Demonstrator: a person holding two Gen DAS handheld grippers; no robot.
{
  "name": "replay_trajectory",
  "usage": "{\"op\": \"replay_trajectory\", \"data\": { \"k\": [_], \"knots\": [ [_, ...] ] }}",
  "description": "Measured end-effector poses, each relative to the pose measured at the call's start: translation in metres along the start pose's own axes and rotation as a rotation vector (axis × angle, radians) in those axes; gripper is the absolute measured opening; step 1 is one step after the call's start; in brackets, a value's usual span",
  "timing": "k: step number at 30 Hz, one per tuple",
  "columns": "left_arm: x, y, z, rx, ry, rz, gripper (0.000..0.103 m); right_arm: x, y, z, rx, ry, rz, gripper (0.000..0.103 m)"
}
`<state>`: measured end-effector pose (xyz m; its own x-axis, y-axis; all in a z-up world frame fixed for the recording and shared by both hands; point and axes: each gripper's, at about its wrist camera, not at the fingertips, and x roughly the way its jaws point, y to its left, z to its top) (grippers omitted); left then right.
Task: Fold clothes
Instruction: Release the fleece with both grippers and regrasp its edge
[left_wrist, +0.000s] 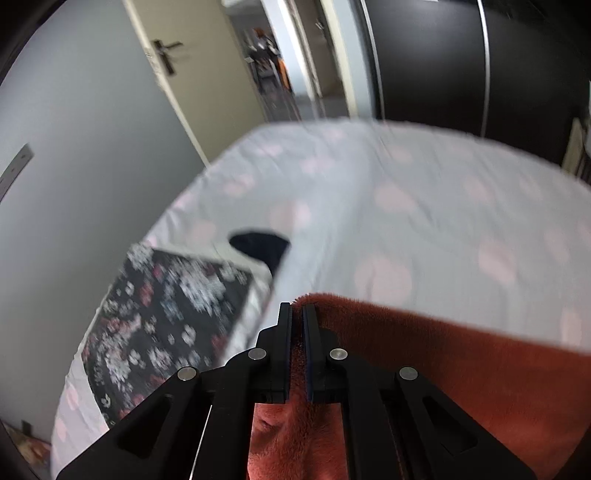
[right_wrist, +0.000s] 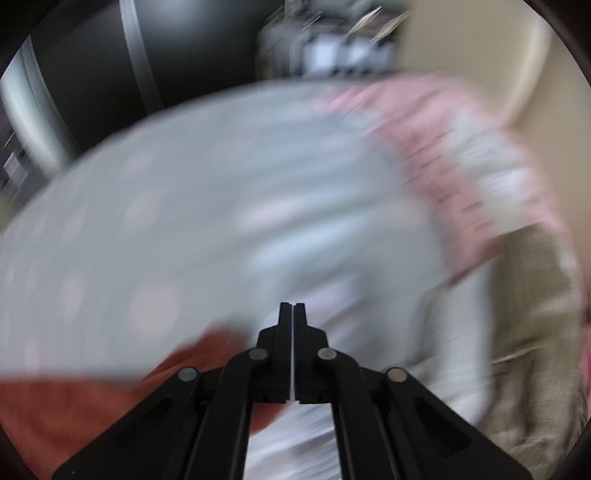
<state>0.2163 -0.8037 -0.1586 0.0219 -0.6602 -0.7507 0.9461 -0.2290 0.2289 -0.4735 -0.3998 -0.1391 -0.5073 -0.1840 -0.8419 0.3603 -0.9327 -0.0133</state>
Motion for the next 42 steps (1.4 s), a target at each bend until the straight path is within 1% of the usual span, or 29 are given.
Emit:
{"op": "replay_trajectory", "data": {
  "k": [1,2,3,4,6,8,12,14,17,19,20,22,24,25,27,28,30,33,34,35,38,39,40,41,42],
  "knots": [
    [-0.001,0.003,0.005,-0.021,-0.003,-0.004,0.005,-0.009,-0.013,0.010,0.057,-0.026,0.004,0.000],
    [0.000,0.004,0.010,-0.038,0.008,-0.010,0.005,-0.011,-0.020,0.017,0.084,-0.021,0.032,0.000],
    [0.003,0.002,0.012,-0.033,0.023,-0.006,0.005,-0.012,-0.026,0.023,0.105,-0.010,0.064,0.001],
    [0.006,0.000,0.013,-0.028,0.038,-0.002,0.005,-0.013,-0.032,0.028,0.126,0.001,0.096,0.005],
    [0.012,-0.005,0.012,-0.018,0.060,0.007,0.005,-0.008,-0.030,0.028,0.087,0.035,0.148,0.004],
    [0.017,-0.008,0.005,-0.004,0.074,0.014,0.005,0.000,-0.023,0.009,0.002,0.072,0.175,0.007],
    [0.022,-0.007,-0.008,0.012,0.095,0.017,0.005,0.017,-0.010,-0.032,-0.176,0.147,0.223,0.022],
    [0.023,-0.004,-0.011,0.016,0.101,0.017,0.006,0.025,-0.003,-0.052,-0.265,0.184,0.247,0.025],
    [0.021,-0.002,-0.013,0.024,0.107,0.018,0.006,0.033,0.006,-0.078,-0.409,0.209,0.219,0.027],
    [0.020,-0.003,-0.014,0.035,0.107,0.022,0.006,0.033,0.016,-0.092,-0.499,0.204,0.221,0.030],
    [0.020,-0.004,-0.014,0.040,0.107,0.025,0.006,0.035,0.022,-0.094,-0.537,0.205,0.221,0.032],
    [0.022,-0.005,-0.015,0.040,0.110,0.031,0.006,0.039,0.035,-0.098,-0.610,0.206,0.219,0.033],
    [0.025,-0.006,-0.015,0.037,0.116,0.041,0.006,0.048,0.050,-0.098,-0.636,0.227,0.211,0.033],
    [0.026,-0.007,-0.015,0.037,0.118,0.046,0.006,0.053,0.058,-0.094,-0.622,0.231,0.215,0.032],
    [0.029,-0.009,-0.014,0.040,0.117,0.057,0.006,0.058,0.068,-0.079,-0.556,0.204,0.234,0.032],
    [0.031,-0.010,-0.013,0.043,0.114,0.063,0.006,0.061,0.073,-0.071,-0.524,0.186,0.227,0.031],
    [0.036,-0.012,-0.011,0.045,0.112,0.075,0.006,0.068,0.081,-0.056,-0.461,0.149,0.205,0.015],
    [0.046,-0.011,-0.009,0.041,0.104,0.130,0.006,0.078,0.093,-0.034,-0.366,0.094,0.172,0.010],
    [0.050,-0.011,-0.008,0.040,0.102,0.148,0.005,0.081,0.098,-0.026,-0.334,0.076,0.161,0.009],
    [0.053,-0.010,-0.007,0.036,0.099,0.166,0.000,0.085,0.102,-0.019,-0.303,0.057,0.150,0.008],
    [0.060,0.014,0.003,-0.071,0.079,0.201,0.000,0.092,0.110,0.004,-0.211,-0.004,0.118,0.008],
    [0.062,0.022,0.007,-0.105,0.073,0.211,0.000,0.091,0.110,0.010,-0.182,-0.020,0.129,0.008],
    [0.067,0.027,0.007,-0.125,0.089,0.206,0.000,0.093,0.112,0.014,-0.166,-0.011,0.160,0.009],
    [0.070,0.032,0.007,-0.143,0.103,0.200,0.000,0.098,0.114,0.017,-0.162,0.017,0.195,0.014],
    [0.071,0.034,0.005,-0.145,0.104,0.187,0.000,0.102,0.116,0.017,-0.170,0.054,0.209,0.014]
  ]
}}
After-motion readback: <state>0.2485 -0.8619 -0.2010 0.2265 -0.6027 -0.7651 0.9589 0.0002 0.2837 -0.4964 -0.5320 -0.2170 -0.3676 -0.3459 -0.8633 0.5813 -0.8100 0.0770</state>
